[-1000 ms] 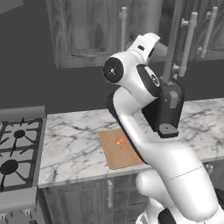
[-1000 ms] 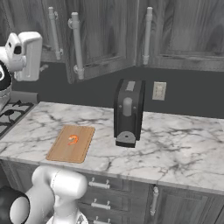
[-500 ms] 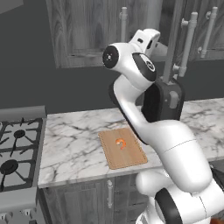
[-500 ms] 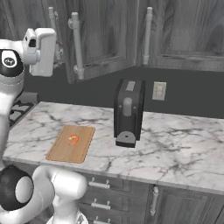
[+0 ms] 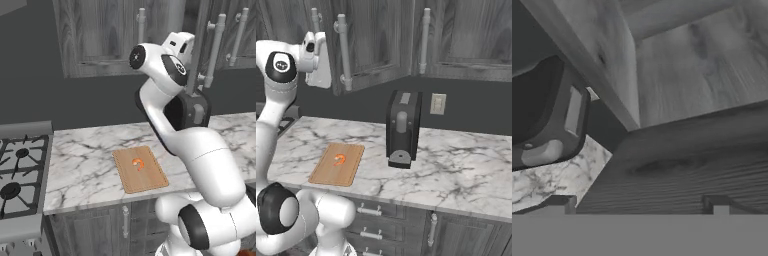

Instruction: Open the cabinet, retrieve the rolling pin, and place it next to the meat on the cutting board to prepare for tenderizing.

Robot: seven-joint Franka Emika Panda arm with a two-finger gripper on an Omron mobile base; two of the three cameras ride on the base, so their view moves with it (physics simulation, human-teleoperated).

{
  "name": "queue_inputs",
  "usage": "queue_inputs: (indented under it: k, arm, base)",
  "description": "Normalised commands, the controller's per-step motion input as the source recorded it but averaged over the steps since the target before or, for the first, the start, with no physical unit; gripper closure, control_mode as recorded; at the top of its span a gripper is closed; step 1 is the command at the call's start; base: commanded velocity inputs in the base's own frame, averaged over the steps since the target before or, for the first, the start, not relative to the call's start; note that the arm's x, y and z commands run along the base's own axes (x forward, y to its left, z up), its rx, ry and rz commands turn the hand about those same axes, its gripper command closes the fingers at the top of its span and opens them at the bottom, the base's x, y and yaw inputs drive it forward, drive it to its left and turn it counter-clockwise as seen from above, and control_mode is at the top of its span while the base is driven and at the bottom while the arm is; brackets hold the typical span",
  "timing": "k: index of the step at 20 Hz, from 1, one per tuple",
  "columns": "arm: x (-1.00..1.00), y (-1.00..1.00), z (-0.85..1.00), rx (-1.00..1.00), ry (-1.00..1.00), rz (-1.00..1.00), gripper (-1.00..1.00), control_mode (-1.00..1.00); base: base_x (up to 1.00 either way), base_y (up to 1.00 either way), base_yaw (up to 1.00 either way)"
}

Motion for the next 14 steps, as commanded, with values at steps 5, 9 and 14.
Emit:
queue_inputs:
  k: [5, 9, 14]
  arm:
    - [-0.43, -0.71, -0.11, 0.00, 0.00, -0.15, -1.00, -1.00]
    - [-0.43, -0.74, -0.03, 0.00, 0.00, -0.16, -1.00, -1.00]
    - [-0.09, -0.75, 0.00, 0.00, 0.04, -0.15, -1.00, -1.00]
  base:
    - [0.00, 0.00, 0.00]
    - [0.00, 0.00, 0.00]
    - [0.00, 0.00, 0.00]
